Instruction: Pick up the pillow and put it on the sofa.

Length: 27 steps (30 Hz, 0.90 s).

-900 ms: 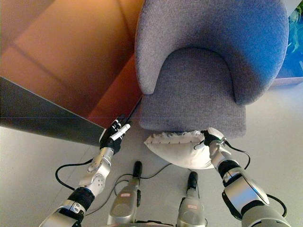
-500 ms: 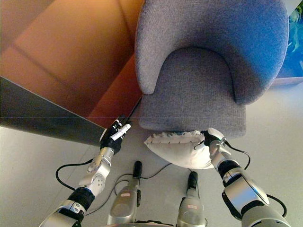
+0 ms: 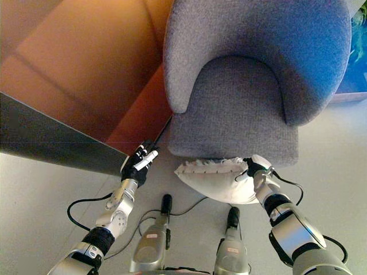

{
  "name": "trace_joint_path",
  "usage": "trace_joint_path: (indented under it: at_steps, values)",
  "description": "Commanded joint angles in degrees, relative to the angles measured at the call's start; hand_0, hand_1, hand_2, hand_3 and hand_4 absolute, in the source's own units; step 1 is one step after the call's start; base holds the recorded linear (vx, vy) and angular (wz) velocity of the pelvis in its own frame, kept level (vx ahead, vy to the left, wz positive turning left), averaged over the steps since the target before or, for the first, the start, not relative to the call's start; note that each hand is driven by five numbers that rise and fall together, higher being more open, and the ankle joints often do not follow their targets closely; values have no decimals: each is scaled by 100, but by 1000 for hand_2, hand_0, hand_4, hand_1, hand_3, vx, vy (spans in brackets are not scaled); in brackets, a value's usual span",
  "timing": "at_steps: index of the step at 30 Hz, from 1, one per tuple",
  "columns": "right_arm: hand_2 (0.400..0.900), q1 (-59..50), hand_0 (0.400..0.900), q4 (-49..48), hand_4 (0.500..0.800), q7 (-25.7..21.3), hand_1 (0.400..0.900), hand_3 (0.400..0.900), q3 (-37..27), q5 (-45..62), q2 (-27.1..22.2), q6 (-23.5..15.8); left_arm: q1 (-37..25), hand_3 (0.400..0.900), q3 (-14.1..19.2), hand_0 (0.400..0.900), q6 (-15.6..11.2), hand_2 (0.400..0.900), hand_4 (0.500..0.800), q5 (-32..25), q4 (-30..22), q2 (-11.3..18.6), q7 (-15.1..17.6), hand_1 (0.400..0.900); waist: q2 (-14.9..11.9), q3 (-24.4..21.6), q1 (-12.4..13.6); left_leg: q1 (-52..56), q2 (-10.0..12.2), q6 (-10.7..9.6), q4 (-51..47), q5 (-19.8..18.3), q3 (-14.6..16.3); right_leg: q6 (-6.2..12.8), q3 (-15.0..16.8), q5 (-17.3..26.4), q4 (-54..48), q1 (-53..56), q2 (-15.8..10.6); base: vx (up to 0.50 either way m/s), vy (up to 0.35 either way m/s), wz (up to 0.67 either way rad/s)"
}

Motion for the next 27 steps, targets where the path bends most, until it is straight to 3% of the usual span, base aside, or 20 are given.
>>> trace_joint_path:
  at_steps: [1, 27]
  values:
    - [900, -759, 900, 97, 800, -255, 900, 900, 172, -22, -400, -151, -738, 900, -242, 900, -667, 900, 800, -56, -131, 162, 1, 900, -268, 155, 202, -126, 30, 62, 557, -749, -100, 297, 347, -105, 682, -539, -565, -77, 5, -1]
    - [900, -1510, 900, 271, 800, -230, 900, 900, 385, 109, -548, -130, -1199, 900, -387, 900, -930, 900, 800, -219, -307, 260, 170, 900, -255, 541, 188, -767, -29, 107, 681, -629, -112, 283, 321, 94, 806, -1240, -534, -20, 0, 0]
